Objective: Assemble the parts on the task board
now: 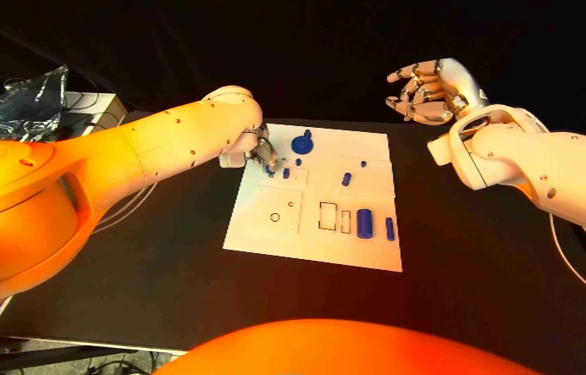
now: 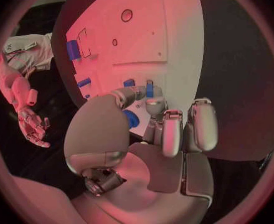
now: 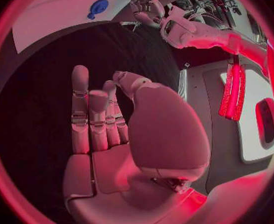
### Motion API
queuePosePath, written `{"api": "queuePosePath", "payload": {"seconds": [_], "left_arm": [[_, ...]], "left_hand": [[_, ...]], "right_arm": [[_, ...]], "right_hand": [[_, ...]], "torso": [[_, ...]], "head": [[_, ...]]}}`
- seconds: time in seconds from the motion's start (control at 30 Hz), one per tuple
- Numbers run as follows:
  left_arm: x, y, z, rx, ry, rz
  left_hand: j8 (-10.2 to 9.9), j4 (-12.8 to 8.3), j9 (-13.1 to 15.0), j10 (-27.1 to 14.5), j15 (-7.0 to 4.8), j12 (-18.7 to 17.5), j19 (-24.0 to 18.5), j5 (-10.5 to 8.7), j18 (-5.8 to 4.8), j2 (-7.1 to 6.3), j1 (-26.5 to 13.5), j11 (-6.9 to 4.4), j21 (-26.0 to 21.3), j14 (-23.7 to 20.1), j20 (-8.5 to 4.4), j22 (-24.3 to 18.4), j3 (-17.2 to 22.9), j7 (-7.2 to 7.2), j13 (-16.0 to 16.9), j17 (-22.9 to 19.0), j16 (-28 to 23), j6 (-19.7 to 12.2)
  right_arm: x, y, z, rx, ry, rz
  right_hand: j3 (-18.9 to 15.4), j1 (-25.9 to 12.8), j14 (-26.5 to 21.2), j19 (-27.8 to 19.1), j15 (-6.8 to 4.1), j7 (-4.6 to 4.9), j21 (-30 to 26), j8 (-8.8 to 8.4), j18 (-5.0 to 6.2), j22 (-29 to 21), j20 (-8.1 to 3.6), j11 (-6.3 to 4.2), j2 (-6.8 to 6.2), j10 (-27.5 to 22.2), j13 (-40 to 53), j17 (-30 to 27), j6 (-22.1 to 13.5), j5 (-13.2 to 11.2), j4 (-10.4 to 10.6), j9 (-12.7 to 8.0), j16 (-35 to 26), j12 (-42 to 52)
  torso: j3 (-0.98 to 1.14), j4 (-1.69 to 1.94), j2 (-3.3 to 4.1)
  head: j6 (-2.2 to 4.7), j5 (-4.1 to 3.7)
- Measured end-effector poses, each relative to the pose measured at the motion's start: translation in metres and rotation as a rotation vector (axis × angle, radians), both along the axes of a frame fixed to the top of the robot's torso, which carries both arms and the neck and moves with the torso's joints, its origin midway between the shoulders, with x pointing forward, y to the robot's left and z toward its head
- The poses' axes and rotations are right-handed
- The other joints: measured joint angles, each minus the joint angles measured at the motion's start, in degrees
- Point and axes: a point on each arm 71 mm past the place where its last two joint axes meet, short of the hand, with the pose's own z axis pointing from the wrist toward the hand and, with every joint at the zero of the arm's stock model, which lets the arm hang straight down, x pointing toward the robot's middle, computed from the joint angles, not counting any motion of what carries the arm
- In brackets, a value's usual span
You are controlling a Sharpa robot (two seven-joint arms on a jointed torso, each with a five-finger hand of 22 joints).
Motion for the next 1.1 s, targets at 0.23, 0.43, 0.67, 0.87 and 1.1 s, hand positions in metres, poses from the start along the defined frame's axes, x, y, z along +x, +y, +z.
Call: {"api": "queuePosePath", "payload": {"seconds": [0.23, 0.43, 0.67, 0.87, 1.1], "left_arm": [[-0.0008, 0.0003, -0.0020, 0.000, 0.000, 0.000], [-0.0018, 0.0000, -0.0041, -0.003, 0.002, -0.002], [-0.0025, -0.0002, -0.0052, -0.005, 0.000, -0.006], [-0.0035, -0.0009, -0.0058, -0.004, 0.000, -0.011], [-0.0037, -0.0007, -0.0059, -0.004, -0.001, -0.014]], "left_hand": [[-0.06, 0.00, 0.00, 0.00, 0.01, 0.00, 0.00, 0.00, 0.00, 0.01, 0.01, 0.00, 0.00, -0.01, 0.00, 0.00, 0.00, 0.00, 0.00, 0.00, 0.00, 0.00], [-0.07, 0.00, 0.00, 0.01, 0.01, 0.00, 0.00, -0.01, 0.00, 0.01, 0.01, 0.00, 0.00, -0.01, 0.00, 0.00, 0.00, -0.08, -0.10, 0.00, 0.00, 0.08], [-0.22, -0.01, 0.87, 0.12, 0.01, 0.00, 0.00, -0.01, 0.00, 0.02, 0.02, -0.08, 0.00, -0.01, 0.00, -0.01, -0.01, -0.19, -0.10, 0.00, 0.00, 0.19], [-0.02, -0.01, 1.63, 0.20, 0.01, 0.00, 0.00, -0.04, 0.00, 0.03, 0.02, 0.00, 0.00, -0.01, 0.00, -0.01, -0.01, -0.20, -0.09, 0.00, 0.00, 0.20], [0.00, -0.01, 1.63, 0.20, 0.02, -0.01, 0.00, 0.22, 0.00, 0.03, 0.03, 0.00, 0.00, -0.01, 0.00, -0.01, -0.01, -0.20, -0.09, 0.00, 0.00, 0.20]], "right_arm": [[0.0001, 0.0008, 0.0000, 0.002, 0.000, 0.002], [0.0001, 0.0009, 0.0000, 0.003, 0.000, 0.002], [0.0001, 0.0010, 0.0000, 0.003, 0.000, 0.003], [0.0002, 0.0009, 0.0001, 0.003, 0.000, 0.002], [0.0003, 0.0008, 0.0001, 0.004, -0.001, 0.002]], "right_hand": [[0.00, 0.00, 0.00, 0.00, 0.00, 0.00, 0.00, 0.00, 0.00, 0.00, 0.00, -0.16, 0.00, -0.16, 0.00, 0.00, 0.00, 0.00, 0.00, 0.00, 0.00, 0.00], [0.00, 0.00, 0.00, 0.00, 0.00, 0.00, 0.00, 0.00, 0.00, -0.05, 0.00, -0.20, 0.00, -0.20, -0.11, -0.17, 0.00, 0.00, 0.00, -0.01, -0.34, 0.00], [0.00, 0.00, 0.00, 0.00, 0.00, -0.01, 0.01, 0.00, 0.00, -0.05, 0.00, -0.21, 0.00, -0.20, -0.11, -0.17, -0.01, 0.00, 0.00, -0.01, -0.34, 0.00], [0.00, 0.00, 0.01, 0.00, 0.00, -0.02, 0.03, 0.00, 0.00, -0.05, 0.00, -0.29, 0.00, -0.29, -0.11, -0.17, -0.02, 0.00, 0.00, 0.04, -0.34, 0.00], [0.00, 0.00, 0.01, 0.00, 0.00, -0.10, 0.03, 0.00, 0.00, -0.05, 0.00, -0.30, 0.00, -0.30, -0.10, -0.16, -0.10, 0.00, 0.00, 0.03, -0.34, 0.00]], "torso": [[-0.01, 0.04, 0.00], [-0.01, 0.03, 0.00], [0.03, -0.03, 0.01], [0.07, -0.03, 0.03], [0.06, 0.01, 0.03]], "head": [[-0.08, 0.09], [-0.16, 0.13], [-0.21, 0.11], [-0.31, 0.09], [-0.37, 0.11]]}}
